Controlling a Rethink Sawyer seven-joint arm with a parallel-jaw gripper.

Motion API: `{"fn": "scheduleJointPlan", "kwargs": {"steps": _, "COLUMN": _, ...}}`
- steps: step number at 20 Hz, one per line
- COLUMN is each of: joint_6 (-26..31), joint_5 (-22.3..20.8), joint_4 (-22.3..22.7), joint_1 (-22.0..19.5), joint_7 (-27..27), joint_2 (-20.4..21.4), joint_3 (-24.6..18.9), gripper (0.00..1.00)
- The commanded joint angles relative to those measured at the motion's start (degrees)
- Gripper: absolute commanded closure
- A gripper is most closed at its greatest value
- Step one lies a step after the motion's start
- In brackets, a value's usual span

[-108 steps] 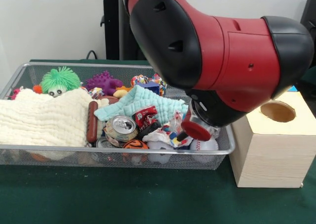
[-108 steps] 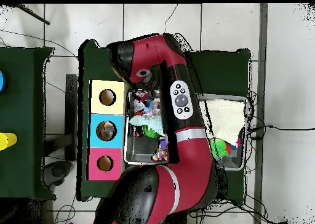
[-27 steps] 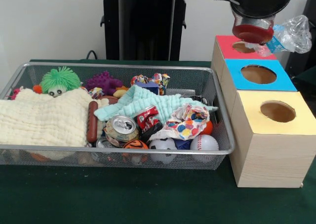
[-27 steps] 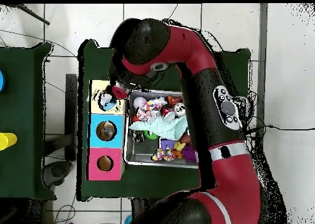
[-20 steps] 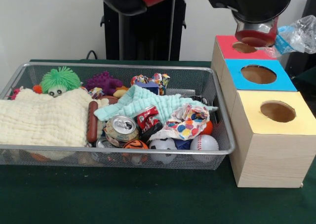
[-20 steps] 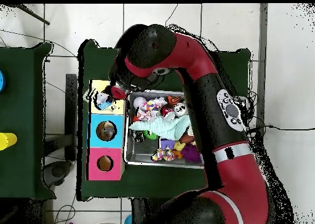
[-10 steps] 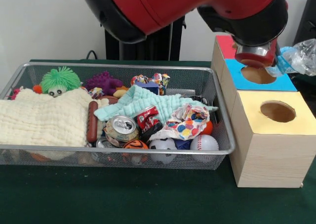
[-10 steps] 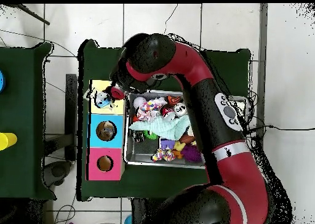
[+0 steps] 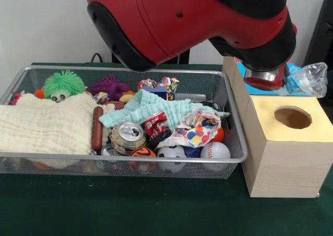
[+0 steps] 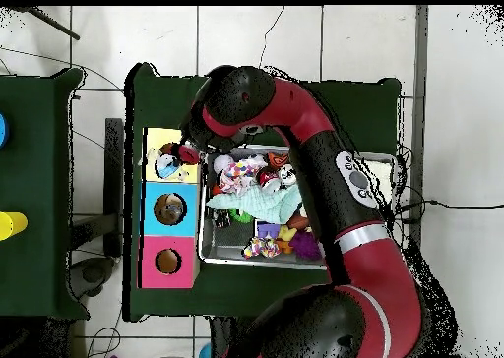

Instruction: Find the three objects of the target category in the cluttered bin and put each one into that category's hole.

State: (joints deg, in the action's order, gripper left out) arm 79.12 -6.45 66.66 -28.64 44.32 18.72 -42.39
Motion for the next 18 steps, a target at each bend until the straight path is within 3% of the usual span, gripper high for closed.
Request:
{"fn": "scheduleJointPlan", "kwargs": {"steps": 1, "joint_6": 0.0, "joint_5": -3.2, "joint_4": 6.5, "joint_1": -0.8, "joint_7": -2.5, "joint_2": -1.4, "joint_3": 1.2, "gripper": 1.00}}
{"fn": "scheduleJointPlan", "kwargs": {"steps": 18, "joint_6": 1.5, "joint_5": -3.5, "joint_4": 9.3, "joint_1": -0.1, "joint_7": 1.9, "joint_2": 0.6, "joint_3": 2.5, "gripper": 1.00}}
